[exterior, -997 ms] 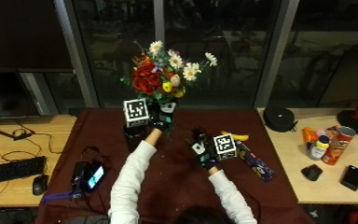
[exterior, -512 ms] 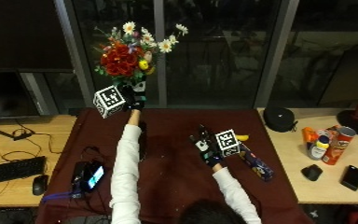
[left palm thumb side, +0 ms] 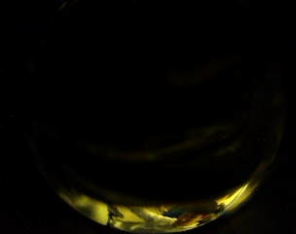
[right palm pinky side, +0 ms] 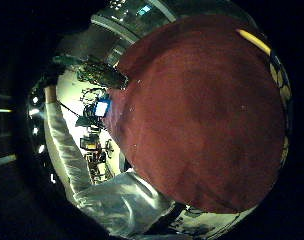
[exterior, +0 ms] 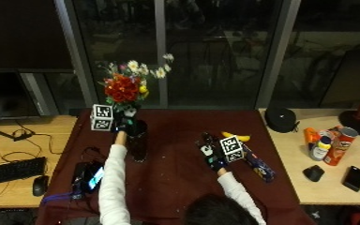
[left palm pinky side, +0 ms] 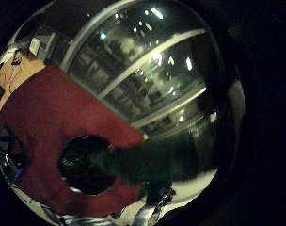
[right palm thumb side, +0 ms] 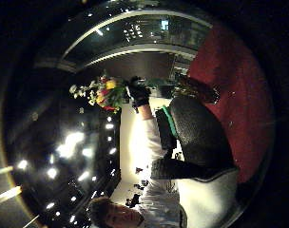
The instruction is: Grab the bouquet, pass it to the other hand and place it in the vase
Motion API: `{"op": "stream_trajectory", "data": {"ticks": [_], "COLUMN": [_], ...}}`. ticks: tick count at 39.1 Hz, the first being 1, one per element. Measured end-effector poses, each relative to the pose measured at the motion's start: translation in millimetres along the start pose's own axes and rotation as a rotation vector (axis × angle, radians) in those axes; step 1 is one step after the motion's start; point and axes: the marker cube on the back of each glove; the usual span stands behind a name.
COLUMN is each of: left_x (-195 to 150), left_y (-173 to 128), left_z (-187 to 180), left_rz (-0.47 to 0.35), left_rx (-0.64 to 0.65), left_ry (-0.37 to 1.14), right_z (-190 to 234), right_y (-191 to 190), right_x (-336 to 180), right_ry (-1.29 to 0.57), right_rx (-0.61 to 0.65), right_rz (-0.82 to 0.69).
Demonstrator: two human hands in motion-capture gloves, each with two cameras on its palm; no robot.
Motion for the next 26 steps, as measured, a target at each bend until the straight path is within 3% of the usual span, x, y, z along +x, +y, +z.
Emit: {"op": "stream_trajectory", "data": {"ticks": [4,7,11,15,20,26], "left_x": [-87.2,-123.5,-138.5,-135.2,-127.6,-126.2], "left_y": [42.3,65.8,76.7,73.5,61.0,60.1], "left_z": [-3.4,-11.8,-20.0,-16.9,12.5,23.9], "left_rz": [-0.129,-0.182,-0.191,-0.082,0.159,0.234], "left_rx": [-0.254,-0.295,-0.27,-0.222,-0.274,-0.193], "left_ry": [-0.141,-0.156,-0.166,-0.26,-0.644,-0.75], "right_z": [-1.2,-1.5,-3.3,-4.6,-5.2,-9.7], "right_y": [1.5,5.2,7.3,14.1,14.6,19.6], "right_x": [13.9,13.4,19.9,21.7,29.0,38.2], "right_ry": [0.05,0.16,0.197,0.118,0.03,-0.032], "right_rx": [0.039,0.121,0.146,0.087,0.041,-0.001], "right_rz": [0.032,0.026,0.012,0.101,0.151,0.205]}}
